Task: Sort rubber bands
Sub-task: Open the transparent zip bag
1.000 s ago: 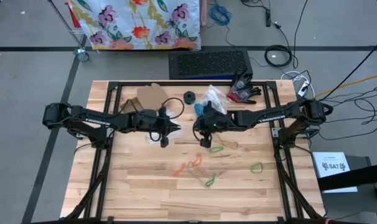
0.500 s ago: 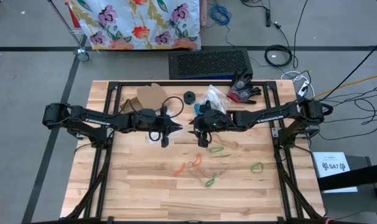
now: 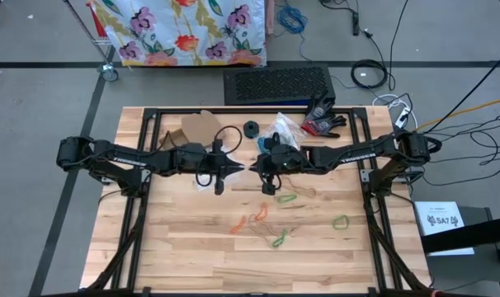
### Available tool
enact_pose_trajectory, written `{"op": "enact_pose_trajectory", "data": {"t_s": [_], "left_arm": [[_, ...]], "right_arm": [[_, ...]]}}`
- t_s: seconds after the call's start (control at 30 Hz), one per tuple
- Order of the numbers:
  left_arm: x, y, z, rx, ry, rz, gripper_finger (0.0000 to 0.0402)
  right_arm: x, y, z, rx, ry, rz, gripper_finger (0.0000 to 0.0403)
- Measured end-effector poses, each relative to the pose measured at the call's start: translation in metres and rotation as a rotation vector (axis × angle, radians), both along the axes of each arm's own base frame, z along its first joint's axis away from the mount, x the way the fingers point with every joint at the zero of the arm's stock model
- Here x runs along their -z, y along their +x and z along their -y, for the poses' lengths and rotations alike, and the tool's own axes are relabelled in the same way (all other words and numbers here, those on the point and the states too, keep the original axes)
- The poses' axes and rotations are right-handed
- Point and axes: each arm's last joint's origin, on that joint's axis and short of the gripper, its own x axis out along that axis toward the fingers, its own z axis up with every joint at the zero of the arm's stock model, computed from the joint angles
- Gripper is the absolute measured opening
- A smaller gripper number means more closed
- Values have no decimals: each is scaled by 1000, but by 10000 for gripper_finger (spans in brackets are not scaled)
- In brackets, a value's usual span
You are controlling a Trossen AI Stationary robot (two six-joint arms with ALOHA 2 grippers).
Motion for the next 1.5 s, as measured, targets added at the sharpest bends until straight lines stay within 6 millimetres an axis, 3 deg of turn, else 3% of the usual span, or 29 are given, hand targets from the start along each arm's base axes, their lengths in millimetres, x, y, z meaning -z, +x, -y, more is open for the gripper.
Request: {"op": "enact_pose_trajectory", "data": {"t_s": [0.27, 0.6, 1.5], "left_arm": [[0, 0, 0, -6, 1, -1, 22], [0, 0, -1, -16, 3, -3, 66], [7, -2, -1, -19, -2, -77, 63]], "right_arm": [[0, 0, -1, 0, 3, 2, 1], [0, 0, -1, -1, 3, 6, 0], [-3, 1, -8, 65, -14, 33, 0]]}}
